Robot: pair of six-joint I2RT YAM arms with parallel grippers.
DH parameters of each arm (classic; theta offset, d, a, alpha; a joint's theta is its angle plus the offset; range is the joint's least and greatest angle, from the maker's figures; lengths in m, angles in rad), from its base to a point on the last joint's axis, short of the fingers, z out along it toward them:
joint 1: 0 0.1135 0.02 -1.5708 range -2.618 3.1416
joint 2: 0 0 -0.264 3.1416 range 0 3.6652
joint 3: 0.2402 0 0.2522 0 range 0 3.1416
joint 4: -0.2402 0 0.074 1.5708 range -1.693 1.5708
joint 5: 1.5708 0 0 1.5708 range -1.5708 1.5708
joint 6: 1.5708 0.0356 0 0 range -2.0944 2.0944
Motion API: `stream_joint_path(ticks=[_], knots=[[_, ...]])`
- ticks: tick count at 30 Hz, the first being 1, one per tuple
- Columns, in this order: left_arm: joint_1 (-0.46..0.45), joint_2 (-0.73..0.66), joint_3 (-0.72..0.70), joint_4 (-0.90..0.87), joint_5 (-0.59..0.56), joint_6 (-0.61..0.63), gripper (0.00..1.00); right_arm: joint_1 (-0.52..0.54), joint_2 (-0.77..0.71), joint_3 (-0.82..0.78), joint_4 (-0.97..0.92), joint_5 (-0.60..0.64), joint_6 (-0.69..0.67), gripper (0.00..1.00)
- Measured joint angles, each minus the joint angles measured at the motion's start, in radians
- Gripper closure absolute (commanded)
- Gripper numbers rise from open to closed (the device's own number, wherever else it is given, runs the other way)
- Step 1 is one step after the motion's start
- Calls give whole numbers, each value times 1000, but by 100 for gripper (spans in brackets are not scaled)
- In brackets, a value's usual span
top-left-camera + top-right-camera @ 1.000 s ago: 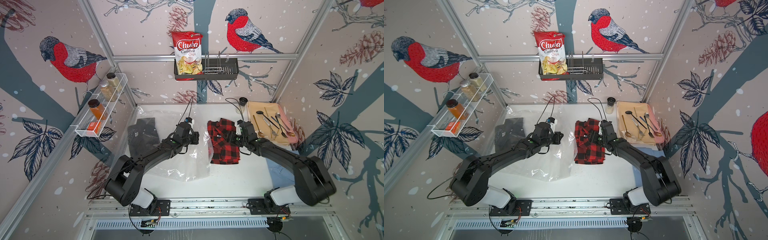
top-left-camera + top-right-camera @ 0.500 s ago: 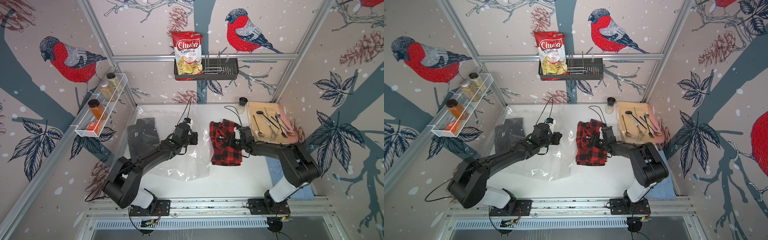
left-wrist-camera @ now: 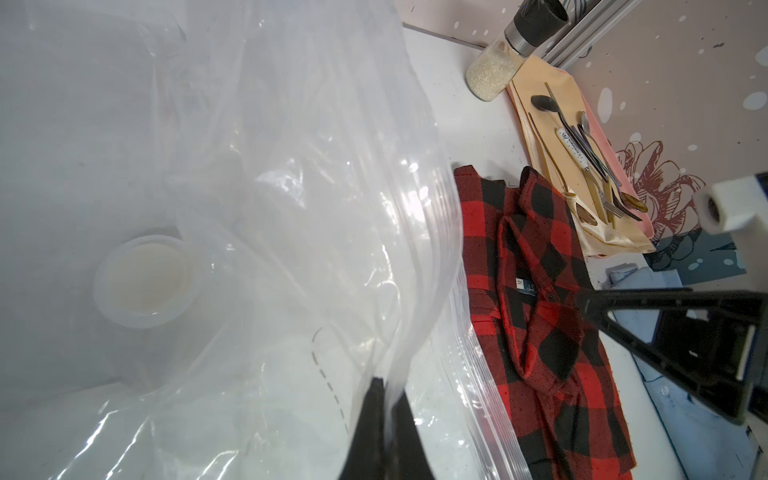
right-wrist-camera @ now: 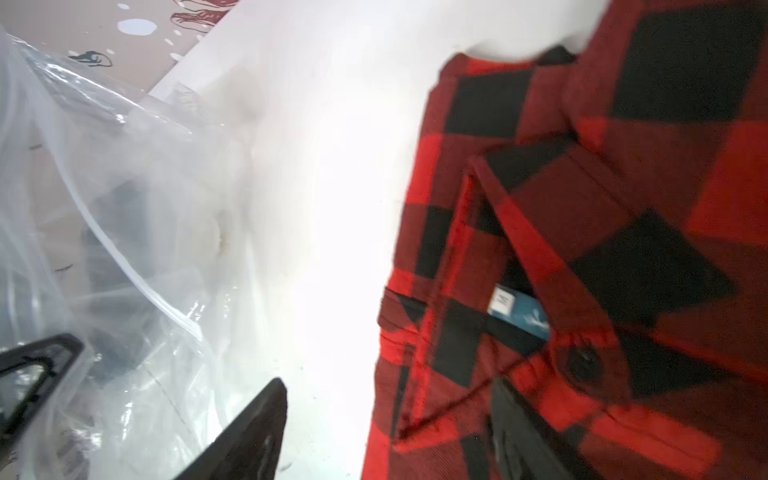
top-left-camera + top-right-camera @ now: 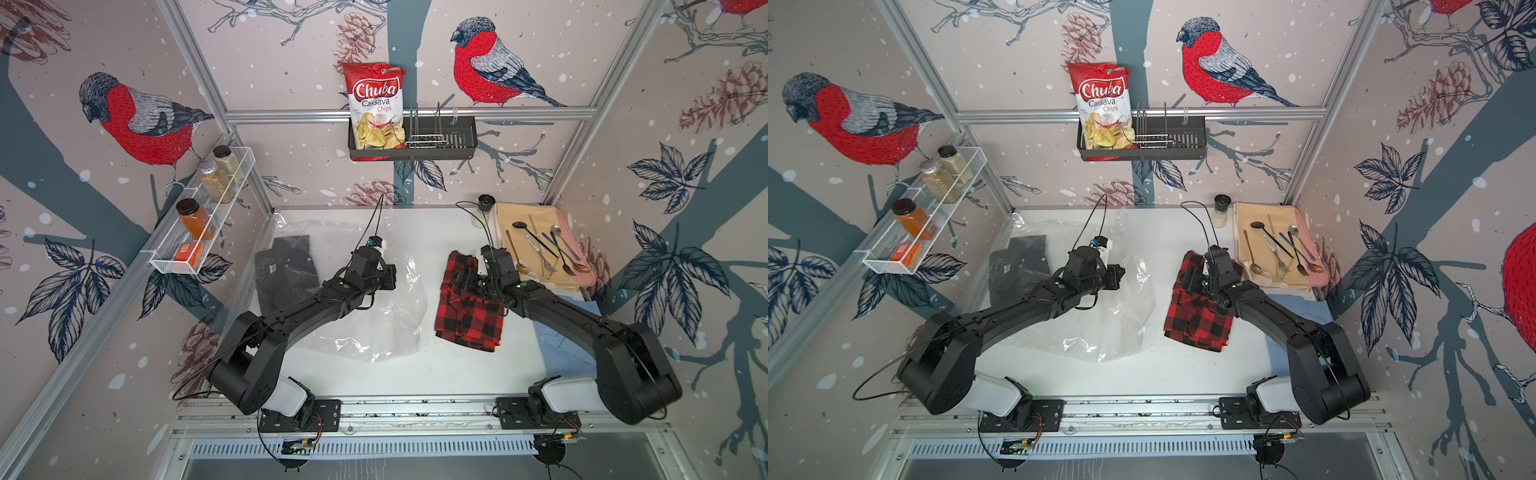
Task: Place the folded shirt into the vacuum bag
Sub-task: Move the shirt to the center of the board, then adjust the vacuum bag at the center of the board.
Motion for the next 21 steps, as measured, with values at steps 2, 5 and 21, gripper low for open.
stream_joint_path(ticks=[2, 5, 21], knots=[[0, 0, -3, 0, 1, -3, 100, 9, 76, 74, 6, -10, -23, 25], [0, -6, -14, 6, -1, -3, 100, 19, 215, 184, 17, -50, -50, 26], [-7, 71, 3, 40, 20, -5, 100, 0, 509, 400, -84, 65, -140, 27]])
